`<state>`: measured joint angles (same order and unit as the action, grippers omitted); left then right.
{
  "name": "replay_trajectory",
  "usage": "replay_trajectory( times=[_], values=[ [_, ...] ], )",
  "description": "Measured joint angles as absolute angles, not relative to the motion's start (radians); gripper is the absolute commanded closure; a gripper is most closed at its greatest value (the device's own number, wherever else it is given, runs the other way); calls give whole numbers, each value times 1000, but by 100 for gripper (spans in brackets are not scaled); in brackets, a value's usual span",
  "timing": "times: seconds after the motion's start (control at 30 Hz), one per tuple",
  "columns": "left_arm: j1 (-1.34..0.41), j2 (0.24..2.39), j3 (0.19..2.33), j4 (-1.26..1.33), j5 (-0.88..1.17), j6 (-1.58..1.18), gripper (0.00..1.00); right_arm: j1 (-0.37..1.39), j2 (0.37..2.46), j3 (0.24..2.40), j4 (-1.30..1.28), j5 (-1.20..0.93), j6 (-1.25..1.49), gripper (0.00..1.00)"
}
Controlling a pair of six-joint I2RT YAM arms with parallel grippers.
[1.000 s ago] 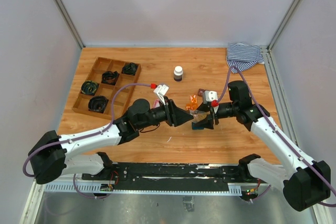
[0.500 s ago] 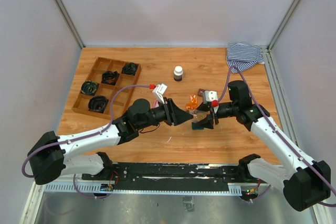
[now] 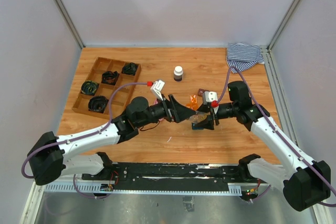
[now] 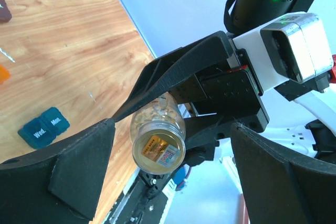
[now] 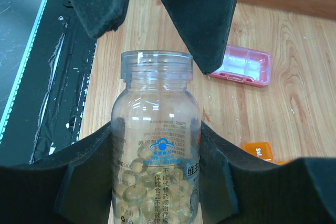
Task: Sort the pills into containers
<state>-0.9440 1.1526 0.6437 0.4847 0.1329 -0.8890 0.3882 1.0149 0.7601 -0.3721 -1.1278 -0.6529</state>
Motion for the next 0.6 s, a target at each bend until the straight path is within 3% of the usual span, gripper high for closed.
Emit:
replay_trajectory(
  times=[0.33, 0.6],
  values=[
    [-944, 1111, 643, 453, 62, -796, 1, 388, 1015, 760, -373, -1128, -653, 99],
    [-943, 1000, 546, 563, 212, -381, 1, 388, 1015, 760, -373, -1127, -653, 99]
  ],
)
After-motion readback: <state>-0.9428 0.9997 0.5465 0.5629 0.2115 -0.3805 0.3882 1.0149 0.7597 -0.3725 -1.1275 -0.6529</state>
